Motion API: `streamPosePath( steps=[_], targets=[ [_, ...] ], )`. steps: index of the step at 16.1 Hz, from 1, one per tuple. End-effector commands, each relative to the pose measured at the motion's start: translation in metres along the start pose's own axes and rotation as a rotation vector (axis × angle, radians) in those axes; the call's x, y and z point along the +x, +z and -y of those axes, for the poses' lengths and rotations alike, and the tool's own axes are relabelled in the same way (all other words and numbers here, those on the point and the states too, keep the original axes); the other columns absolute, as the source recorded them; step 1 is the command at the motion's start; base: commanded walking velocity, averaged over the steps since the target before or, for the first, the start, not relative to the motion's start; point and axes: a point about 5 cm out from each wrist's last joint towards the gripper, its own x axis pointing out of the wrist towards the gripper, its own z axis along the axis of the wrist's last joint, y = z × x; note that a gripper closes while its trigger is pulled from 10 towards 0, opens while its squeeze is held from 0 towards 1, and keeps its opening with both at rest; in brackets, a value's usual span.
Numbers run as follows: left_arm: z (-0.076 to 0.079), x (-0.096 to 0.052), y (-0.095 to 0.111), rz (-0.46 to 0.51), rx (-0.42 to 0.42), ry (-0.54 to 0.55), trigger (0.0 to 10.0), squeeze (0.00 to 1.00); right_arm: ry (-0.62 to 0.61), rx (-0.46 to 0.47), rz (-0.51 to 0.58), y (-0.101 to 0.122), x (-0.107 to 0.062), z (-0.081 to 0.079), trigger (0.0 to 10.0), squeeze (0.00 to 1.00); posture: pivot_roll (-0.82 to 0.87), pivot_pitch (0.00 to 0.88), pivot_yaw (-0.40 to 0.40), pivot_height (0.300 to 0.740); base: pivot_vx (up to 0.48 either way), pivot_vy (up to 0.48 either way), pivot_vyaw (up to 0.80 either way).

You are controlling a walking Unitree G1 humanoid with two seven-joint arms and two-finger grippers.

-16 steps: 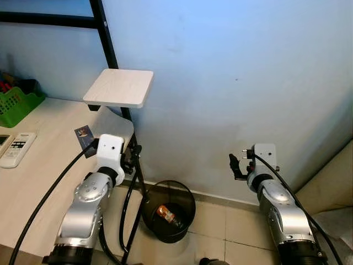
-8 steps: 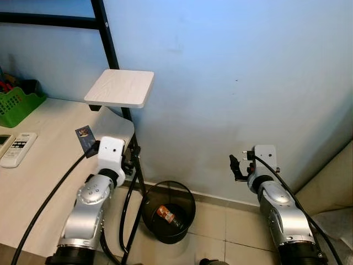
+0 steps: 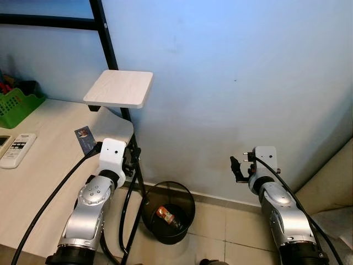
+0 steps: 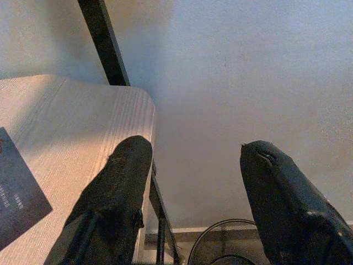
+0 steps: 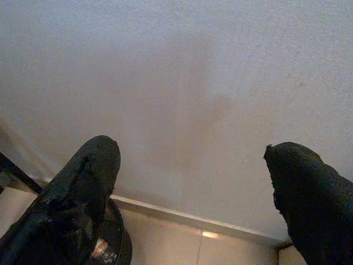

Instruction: Clean up the room

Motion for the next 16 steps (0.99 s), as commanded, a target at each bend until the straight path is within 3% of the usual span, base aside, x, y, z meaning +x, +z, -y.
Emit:
streamPosePath(
  steps=[1,6,9,12,16],
  targets=[
    [-0.004,0.0,0.0,0.0,-0.002,0.018,10.0,0.0,0.004,0.007,0.013,0.003,0.001,0.0,10.0,0.0,0.01,0.0,0.045,0.74,0.0,0.0,-0.68],
    [-0.005,0.0,-0.001,0.003,-0.006,0.032,10.0,0.0,0.005,-0.001,0.016,0.004,0.001,0.001,10.0,0.0,0.01,0.0,0.047,0.74,0.0,0.0,-0.69],
    [-0.008,0.005,0.006,0.007,0.049,0.036,10.0,0.0,0.008,-0.002,0.023,0.01,0.006,-0.002,10.0,0.0,0.01,0.0,0.042,0.74,0.0,-0.402,-0.69],
    [-0.013,0.013,0.015,0.023,0.019,0.047,10.0,0.0,0.009,-0.006,0.038,0.02,0.012,-0.005,10.0,0.0,0.03,0.0,0.021,0.74,0.0,-0.16,-0.69],
    [-0.005,0.011,0.02,0.032,0.037,-0.008,10.0,0.0,0.004,0.005,0.035,0.023,0.009,-0.005,10.0,0.0,0.03,0.0,-0.005,0.74,0.0,0.0,-0.69]
  ],
)
